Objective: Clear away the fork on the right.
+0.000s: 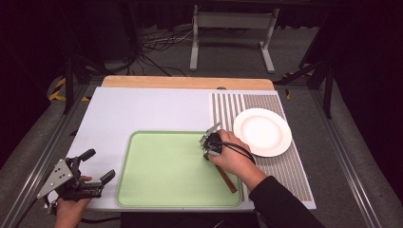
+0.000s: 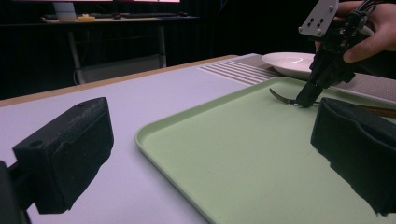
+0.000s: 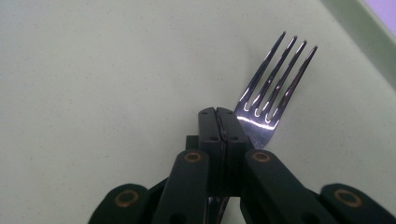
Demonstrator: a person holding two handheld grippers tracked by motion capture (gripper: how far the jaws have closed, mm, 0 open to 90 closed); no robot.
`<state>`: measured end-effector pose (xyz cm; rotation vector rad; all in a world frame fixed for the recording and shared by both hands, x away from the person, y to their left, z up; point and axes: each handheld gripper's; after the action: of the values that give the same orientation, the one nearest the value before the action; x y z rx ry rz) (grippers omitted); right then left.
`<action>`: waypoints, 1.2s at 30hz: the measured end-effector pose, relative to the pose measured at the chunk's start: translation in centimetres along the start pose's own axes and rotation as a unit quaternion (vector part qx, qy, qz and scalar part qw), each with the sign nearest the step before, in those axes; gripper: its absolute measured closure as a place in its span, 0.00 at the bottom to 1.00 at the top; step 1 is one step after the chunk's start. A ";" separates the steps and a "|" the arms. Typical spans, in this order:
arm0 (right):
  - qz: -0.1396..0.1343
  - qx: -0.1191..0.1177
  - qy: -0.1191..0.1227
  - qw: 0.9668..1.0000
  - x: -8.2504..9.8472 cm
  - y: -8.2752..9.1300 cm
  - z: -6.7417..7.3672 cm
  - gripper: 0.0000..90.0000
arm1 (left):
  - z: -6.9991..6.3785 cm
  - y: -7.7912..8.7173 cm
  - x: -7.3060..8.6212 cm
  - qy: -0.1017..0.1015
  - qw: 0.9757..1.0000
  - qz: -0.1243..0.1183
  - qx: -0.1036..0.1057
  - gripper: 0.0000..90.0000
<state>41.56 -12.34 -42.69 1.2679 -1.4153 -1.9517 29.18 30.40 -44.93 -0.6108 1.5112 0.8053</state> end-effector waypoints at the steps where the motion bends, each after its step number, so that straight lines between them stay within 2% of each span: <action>1: 0.001 0.002 0.000 1.000 0.0 0.0 0.0 1.00 | 0.0 0.0 0.0 0.000 1.000 0.001 0.001 0.00; 36: 0.004 0.039 -0.051 0.998 1.7 1.3 -2.9 1.00 | 0.0 0.0 0.0 -0.001 1.000 0.001 0.000 0.00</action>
<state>42.94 -15.62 -42.48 1.2095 -1.5574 -2.0000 29.19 30.39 -44.92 -0.6076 1.5110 0.8071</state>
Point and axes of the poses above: each handheld gripper's, and its own axes: y roughly backward along the jaws, x roughly out of its underside, z roughly to its left, and after that the axes turned 5 degrees about -x, right-handed
